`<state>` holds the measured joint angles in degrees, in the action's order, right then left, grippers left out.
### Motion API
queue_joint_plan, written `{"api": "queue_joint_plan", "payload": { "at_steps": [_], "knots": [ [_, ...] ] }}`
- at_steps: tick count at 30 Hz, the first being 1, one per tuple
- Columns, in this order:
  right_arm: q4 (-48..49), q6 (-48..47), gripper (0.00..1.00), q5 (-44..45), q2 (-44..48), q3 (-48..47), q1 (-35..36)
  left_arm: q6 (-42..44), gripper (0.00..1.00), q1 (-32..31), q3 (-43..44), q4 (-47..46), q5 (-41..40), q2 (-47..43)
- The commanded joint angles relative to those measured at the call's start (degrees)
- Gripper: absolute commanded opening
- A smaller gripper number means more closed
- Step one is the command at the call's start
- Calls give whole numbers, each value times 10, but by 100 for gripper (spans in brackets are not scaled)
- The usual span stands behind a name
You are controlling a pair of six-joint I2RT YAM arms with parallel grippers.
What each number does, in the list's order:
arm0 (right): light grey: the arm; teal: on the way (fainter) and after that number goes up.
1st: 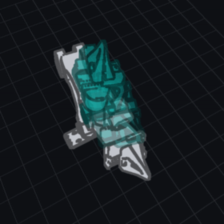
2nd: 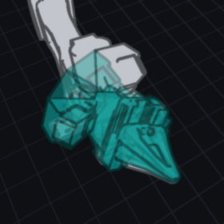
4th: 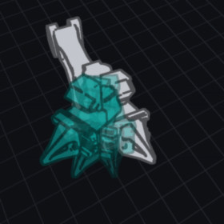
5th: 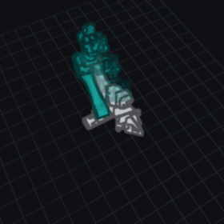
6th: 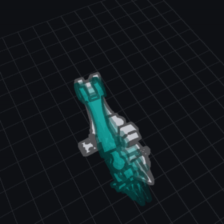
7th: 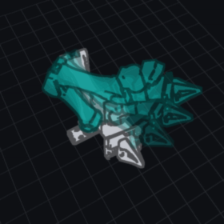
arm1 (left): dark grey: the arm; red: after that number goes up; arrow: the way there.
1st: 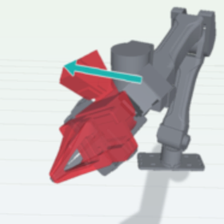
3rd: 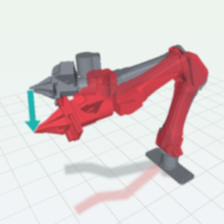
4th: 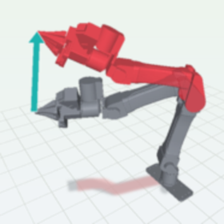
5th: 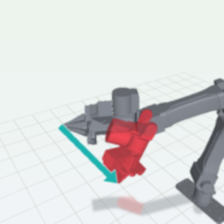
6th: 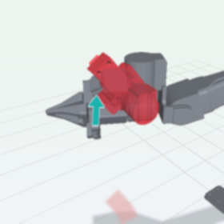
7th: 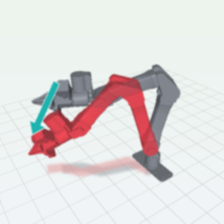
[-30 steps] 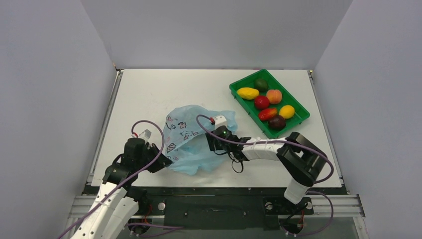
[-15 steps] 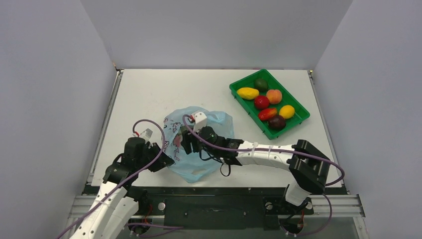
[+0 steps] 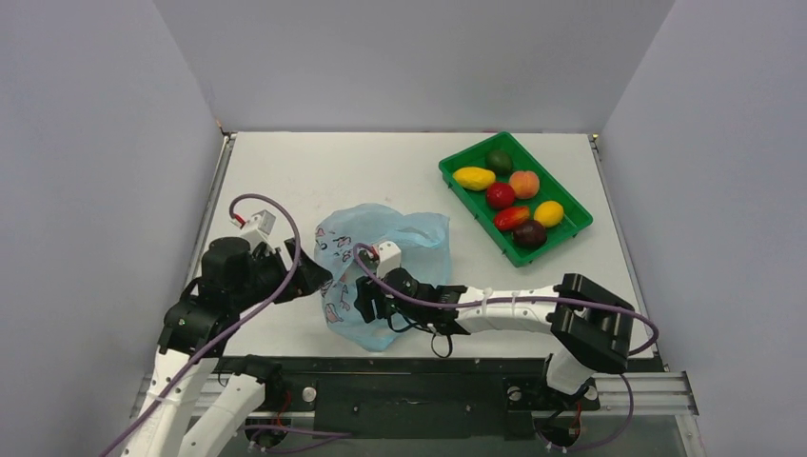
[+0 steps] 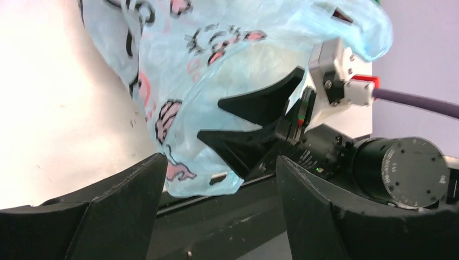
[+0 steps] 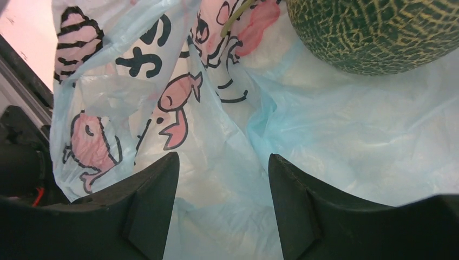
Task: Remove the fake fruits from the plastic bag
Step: Adjust the fake fruit in the plastic bag.
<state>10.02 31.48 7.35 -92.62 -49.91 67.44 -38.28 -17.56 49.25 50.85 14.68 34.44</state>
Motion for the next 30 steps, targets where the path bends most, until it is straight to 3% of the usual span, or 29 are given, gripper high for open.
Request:
{"api": "queue_joint_plan", "payload": {
  "at_steps": [1,8,15,20,22,23,27,30],
  "knots": [
    [19,49,58,27,58,11,-2,130,72,-3,69,-11,-27,96],
    [7,99,58,45,91,38,-3,274,73,-53,92,-123,-30,217],
    [4,124,58,56,122,77,-8,388,76,-184,105,-207,-155,298],
    [17,144,58,53,127,97,-16,427,73,-202,128,-222,-239,397],
    [24,153,58,53,127,105,-18,423,55,-201,149,-207,-294,434],
    [28,159,57,52,126,109,-20,420,34,-200,160,-204,-314,443],
    [40,165,51,46,107,119,-25,398,19,-190,138,-228,-365,441],
    [54,167,48,44,80,128,-31,372,5,-179,115,-252,-369,386]
  ]
}}
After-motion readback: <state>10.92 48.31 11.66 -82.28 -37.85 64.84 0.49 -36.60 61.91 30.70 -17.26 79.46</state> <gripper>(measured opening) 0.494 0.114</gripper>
